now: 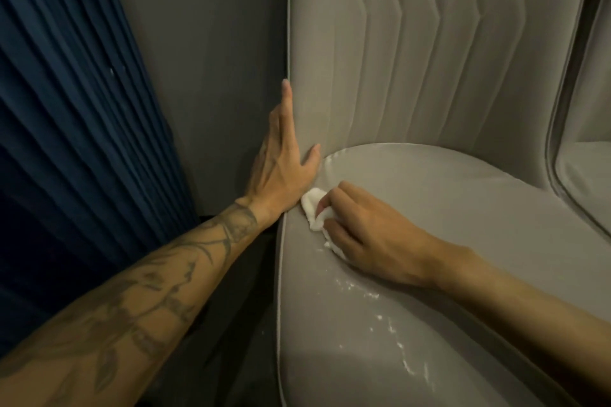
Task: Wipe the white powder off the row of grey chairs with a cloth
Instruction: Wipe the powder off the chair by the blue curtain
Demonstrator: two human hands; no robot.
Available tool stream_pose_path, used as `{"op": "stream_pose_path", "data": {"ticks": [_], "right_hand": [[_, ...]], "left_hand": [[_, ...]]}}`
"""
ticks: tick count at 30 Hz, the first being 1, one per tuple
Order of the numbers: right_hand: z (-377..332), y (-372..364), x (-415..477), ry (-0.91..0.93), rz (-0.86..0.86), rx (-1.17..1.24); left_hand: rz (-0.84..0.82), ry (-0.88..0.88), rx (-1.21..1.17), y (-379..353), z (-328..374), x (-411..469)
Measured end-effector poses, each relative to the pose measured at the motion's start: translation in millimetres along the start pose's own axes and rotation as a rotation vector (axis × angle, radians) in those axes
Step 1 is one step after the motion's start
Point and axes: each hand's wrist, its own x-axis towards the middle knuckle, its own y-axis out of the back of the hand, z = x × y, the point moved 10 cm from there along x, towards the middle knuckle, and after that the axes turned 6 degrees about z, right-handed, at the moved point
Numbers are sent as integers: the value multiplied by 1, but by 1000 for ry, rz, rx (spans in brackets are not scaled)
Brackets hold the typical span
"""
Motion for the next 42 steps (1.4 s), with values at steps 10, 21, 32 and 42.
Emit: {"op": "stream_pose_path", "data": {"ticks": [10,21,32,42], "right_hand": [[5,-5,18,-17,16,17],[-39,-12,17,98,-48,77],[-44,-13,10,104,-96,58],[-13,3,-8,20,-83,-57]], "left_hand": [[-21,0,-35,-3,-4,-1],[-7,-20,-7,-1,-1,1],[7,-1,-84,-1,-7,-3],[-9,14,-73,-1,-5,-10]]}}
